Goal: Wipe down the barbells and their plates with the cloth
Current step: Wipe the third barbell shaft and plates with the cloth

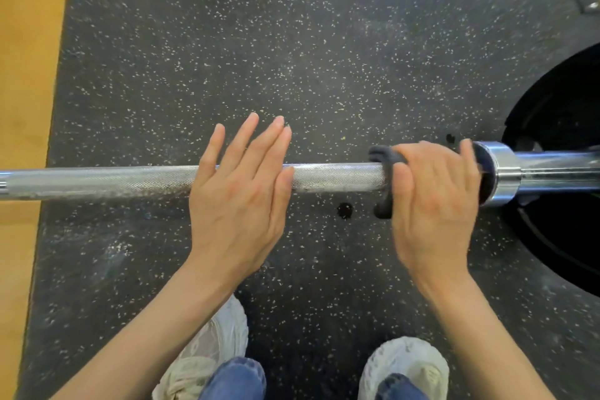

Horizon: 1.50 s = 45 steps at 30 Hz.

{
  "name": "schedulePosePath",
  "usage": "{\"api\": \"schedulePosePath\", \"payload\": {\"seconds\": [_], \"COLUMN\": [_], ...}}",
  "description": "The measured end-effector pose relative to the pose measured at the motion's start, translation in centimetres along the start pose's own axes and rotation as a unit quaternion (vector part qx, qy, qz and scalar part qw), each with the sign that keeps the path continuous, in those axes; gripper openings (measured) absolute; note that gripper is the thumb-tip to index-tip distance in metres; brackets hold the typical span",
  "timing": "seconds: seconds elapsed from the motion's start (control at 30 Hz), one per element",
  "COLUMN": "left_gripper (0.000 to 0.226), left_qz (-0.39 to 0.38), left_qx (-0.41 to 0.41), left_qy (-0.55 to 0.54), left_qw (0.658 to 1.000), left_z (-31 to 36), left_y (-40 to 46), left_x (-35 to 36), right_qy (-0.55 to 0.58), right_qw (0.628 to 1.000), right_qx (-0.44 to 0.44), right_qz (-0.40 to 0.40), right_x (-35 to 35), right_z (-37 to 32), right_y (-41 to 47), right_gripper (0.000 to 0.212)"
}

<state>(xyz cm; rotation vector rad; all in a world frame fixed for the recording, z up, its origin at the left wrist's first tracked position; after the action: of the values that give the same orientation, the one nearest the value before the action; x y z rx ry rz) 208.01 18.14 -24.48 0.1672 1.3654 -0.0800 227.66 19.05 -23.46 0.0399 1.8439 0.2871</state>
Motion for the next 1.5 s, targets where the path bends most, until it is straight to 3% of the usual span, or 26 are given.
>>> {"api": "schedulePosePath", "payload": {"seconds": [0.1, 0.2, 0.27, 0.37, 0.43, 0.53, 0.6, 0.7, 0.8, 0.9, 0.97, 1.03, 1.13, 1.27, 1.37, 1.43, 1.5], "left_gripper": [0.047, 0.047, 0.047, 0.047, 0.047, 0.048, 0.049, 0.049, 0.05, 0.056, 0.059, 0.062, 0.063, 0.062, 0.058, 0.054, 0.051], "left_qz": [-0.001, -0.003, -0.007, -0.003, 0.002, 0.002, -0.002, 0.004, 0.002, -0.009, -0.027, -0.037, -0.04, -0.028, -0.008, 0.003, 0.006], "left_qx": [-0.01, -0.019, -0.022, -0.026, -0.03, -0.038, -0.041, -0.047, -0.061, -0.079, -0.089, -0.091, -0.094, -0.098, -0.09, -0.08, -0.071], "left_qy": [-0.001, -0.003, -0.007, -0.011, -0.01, -0.008, -0.011, -0.02, -0.016, -0.007, -0.011, -0.01, -0.001, -0.028, -0.046, -0.044, -0.035], "left_qw": [1.0, 1.0, 1.0, 1.0, 0.999, 0.999, 0.999, 0.999, 0.998, 0.997, 0.996, 0.995, 0.995, 0.994, 0.995, 0.996, 0.997], "left_z": [-0.4, -0.7, -0.8, -0.8, -1.0, -1.4, -1.5, -1.7, -2.1, -2.6, -2.8, -2.9, -3.1, -3.4, -3.4, -3.2, -3.0], "left_y": [0.7, 1.3, 1.8, 2.5, 2.9, 3.5, 4.1, 4.8, 5.5, 6.2, 6.7, 7.1, 7.6, 7.9, 7.8, 7.8, 7.7], "left_x": [0.0, 0.0, 0.1, 0.0, 0.0, -0.1, -0.1, -0.2, -0.1, -0.2, 0.0, 0.2, 0.3, 0.3, 0.1, 0.1, 0.1], "right_qy": [0.03, 0.025, 0.004, 0.0, 0.023, 0.051, 0.03, 0.01, 0.041, 0.05, 0.017, 0.006, 0.052, 0.026, -0.002, 0.027, 0.054], "right_qw": [0.997, 0.999, 0.998, 0.999, 0.996, 0.998, 0.996, 0.999, 0.996, 0.997, 0.996, 0.999, 0.997, 0.996, 1.0, 0.998, 0.998], "right_qx": [0.062, -0.037, -0.061, 0.038, 0.069, -0.03, -0.077, 0.004, 0.054, -0.048, -0.081, -0.021, 0.032, -0.089, -0.015, 0.043, 0.021], "right_qz": [0.031, 0.014, 0.002, 0.033, 0.045, 0.029, 0.013, 0.042, 0.054, 0.033, 0.021, 0.039, 0.055, 0.004, 0.027, 0.044, 0.031], "right_x": [0.8, 1.7, 1.3, -0.1, 0.8, 2.2, 2.1, 0.8, 1.9, 2.8, 2.5, 1.9, 2.6, 3.2, 2.1, 2.3, 3.5], "right_z": [-1.7, -4.3, -2.3, 1.2, -0.6, -4.9, -3.7, 1.2, -0.5, -3.4, -1.7, 0.6, -1.8, -3.2, 0.9, -0.3, -3.5], "right_y": [0.8, 1.7, 2.0, 2.2, 2.6, 3.3, 3.7, 3.8, 4.3, 4.9, 5.4, 5.7, 6.2, 6.7, 6.7, 6.8, 6.7], "right_gripper": [0.041, 0.044, 0.046, 0.044, 0.037, 0.04, 0.046, 0.046, 0.044, 0.044, 0.047, 0.048, 0.046, 0.046, 0.047, 0.045, 0.045]}}
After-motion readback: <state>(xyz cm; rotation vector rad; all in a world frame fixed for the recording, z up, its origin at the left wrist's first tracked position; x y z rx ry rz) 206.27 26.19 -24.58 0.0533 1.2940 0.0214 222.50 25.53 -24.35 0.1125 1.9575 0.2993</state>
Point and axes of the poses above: each hand's wrist, its own y-axis towards the middle knuckle, its own x-axis out of the palm, z = x × y, the point moved 10 cm from there along y, towards the middle knuckle, and after that the axes turned 8 degrees about -z, right-handed, at the moved point
